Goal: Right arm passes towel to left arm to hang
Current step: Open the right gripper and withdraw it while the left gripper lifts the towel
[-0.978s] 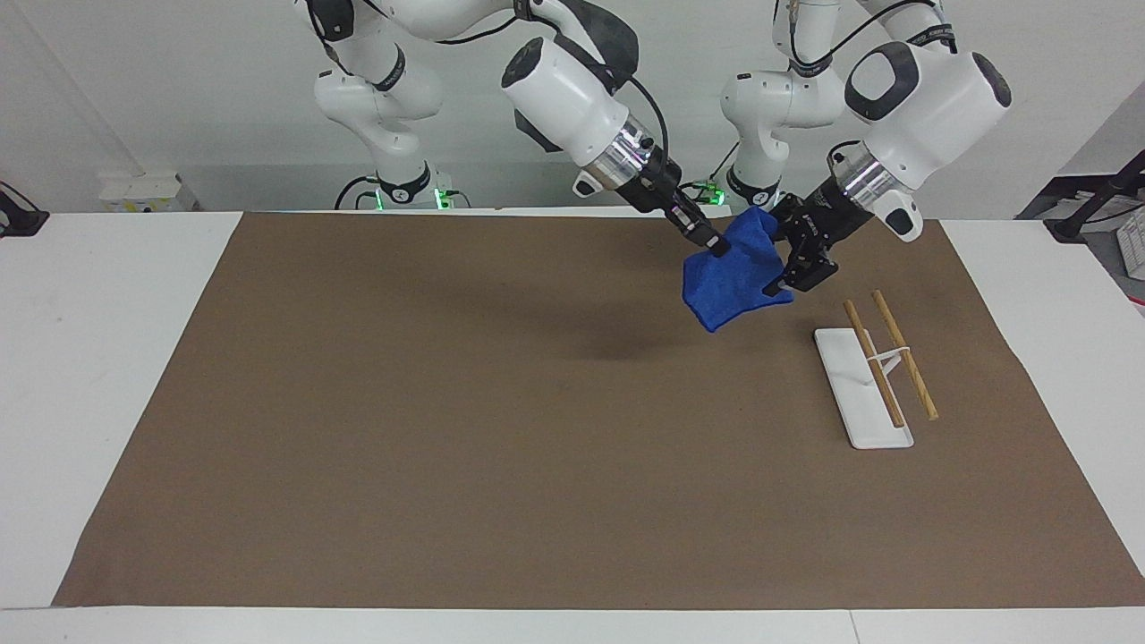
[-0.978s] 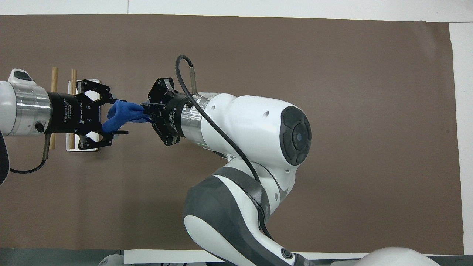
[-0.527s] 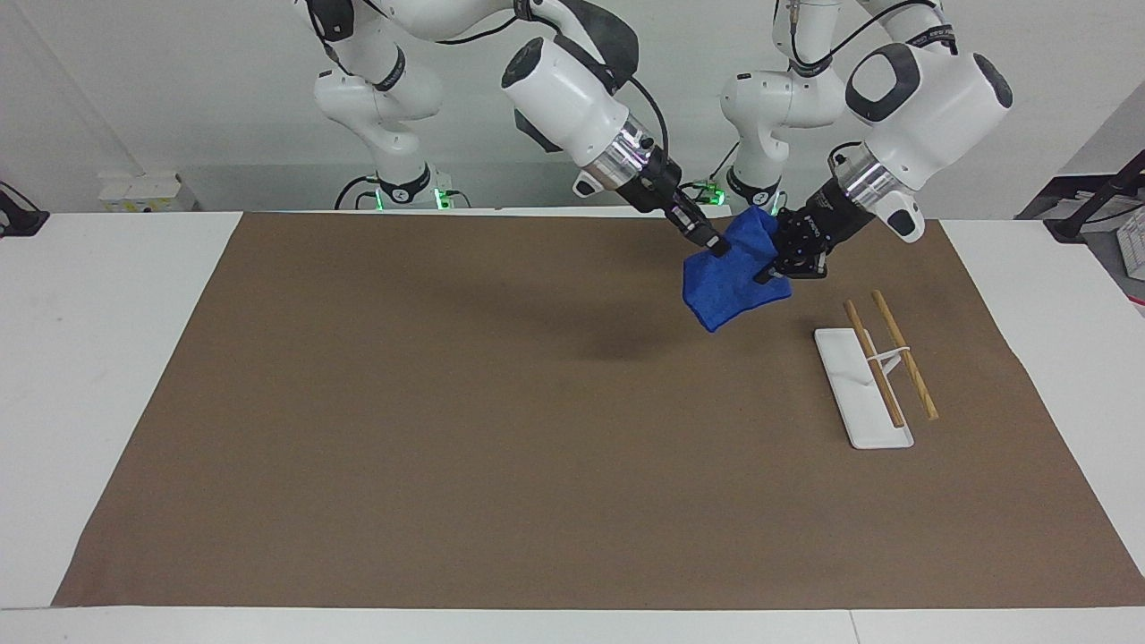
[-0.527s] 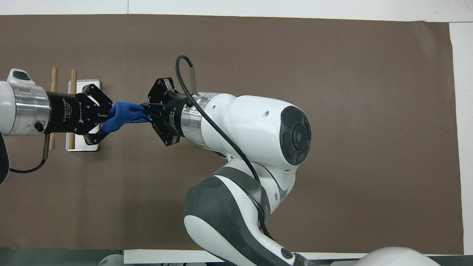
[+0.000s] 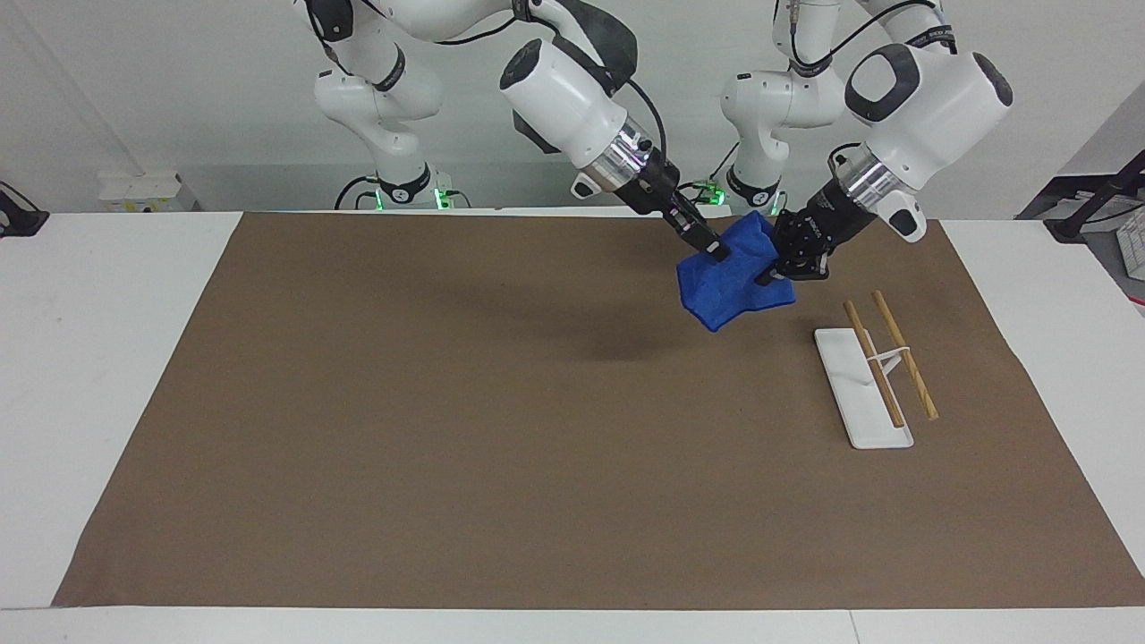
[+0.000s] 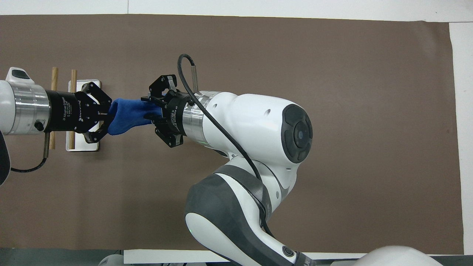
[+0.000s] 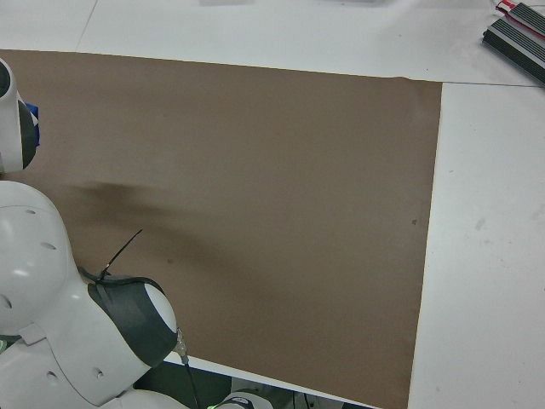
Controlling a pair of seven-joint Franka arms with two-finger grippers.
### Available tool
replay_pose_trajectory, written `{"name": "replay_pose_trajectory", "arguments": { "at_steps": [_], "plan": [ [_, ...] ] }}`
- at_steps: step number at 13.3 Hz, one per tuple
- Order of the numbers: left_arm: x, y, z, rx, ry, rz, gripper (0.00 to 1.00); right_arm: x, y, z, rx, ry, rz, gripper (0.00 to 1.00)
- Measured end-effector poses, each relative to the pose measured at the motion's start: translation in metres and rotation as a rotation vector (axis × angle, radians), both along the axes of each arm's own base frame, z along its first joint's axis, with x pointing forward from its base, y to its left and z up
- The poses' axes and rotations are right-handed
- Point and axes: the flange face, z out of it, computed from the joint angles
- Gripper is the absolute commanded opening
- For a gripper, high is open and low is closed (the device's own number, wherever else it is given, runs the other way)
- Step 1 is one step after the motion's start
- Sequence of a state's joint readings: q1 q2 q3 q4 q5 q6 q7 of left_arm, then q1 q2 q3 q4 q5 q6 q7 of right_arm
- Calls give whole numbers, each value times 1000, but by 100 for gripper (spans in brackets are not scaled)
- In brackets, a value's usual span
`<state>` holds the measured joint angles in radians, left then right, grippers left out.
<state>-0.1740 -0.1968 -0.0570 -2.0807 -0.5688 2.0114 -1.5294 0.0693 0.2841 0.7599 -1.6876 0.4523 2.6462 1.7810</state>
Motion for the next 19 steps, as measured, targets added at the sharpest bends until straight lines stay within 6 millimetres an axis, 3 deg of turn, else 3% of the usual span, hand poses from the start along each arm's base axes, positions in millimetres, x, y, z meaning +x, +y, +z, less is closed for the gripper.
{"name": "replay_pose_trajectory", "arguments": {
  "at_steps": [2,3,5,7,9,12,15,19],
  "plan": [
    [4,1,3,2,-46,-9,0,0,0,0,0,0,0,66],
    [8,3,4,4,-85,-14,0,0,0,0,-1,-3,2,73],
    [14,6,5,16,-169,-70,0,3,-4,1,-20,-51,37,100],
    [17,10,4,35,-248,-187,0,10,-18,5,-92,-166,155,100],
    [20,18,3,55,-326,-306,0,22,-47,6,-218,-291,327,100],
    [26,40,7,113,-435,-481,0,47,-122,-4,-479,-390,641,100],
    [35,51,11,224,-446,-535,0,66,-213,-7,-643,-428,909,100],
    [49,102,0,259,-424,-363,0,69,-368,12,-770,-327,1045,100]
  ]
}}
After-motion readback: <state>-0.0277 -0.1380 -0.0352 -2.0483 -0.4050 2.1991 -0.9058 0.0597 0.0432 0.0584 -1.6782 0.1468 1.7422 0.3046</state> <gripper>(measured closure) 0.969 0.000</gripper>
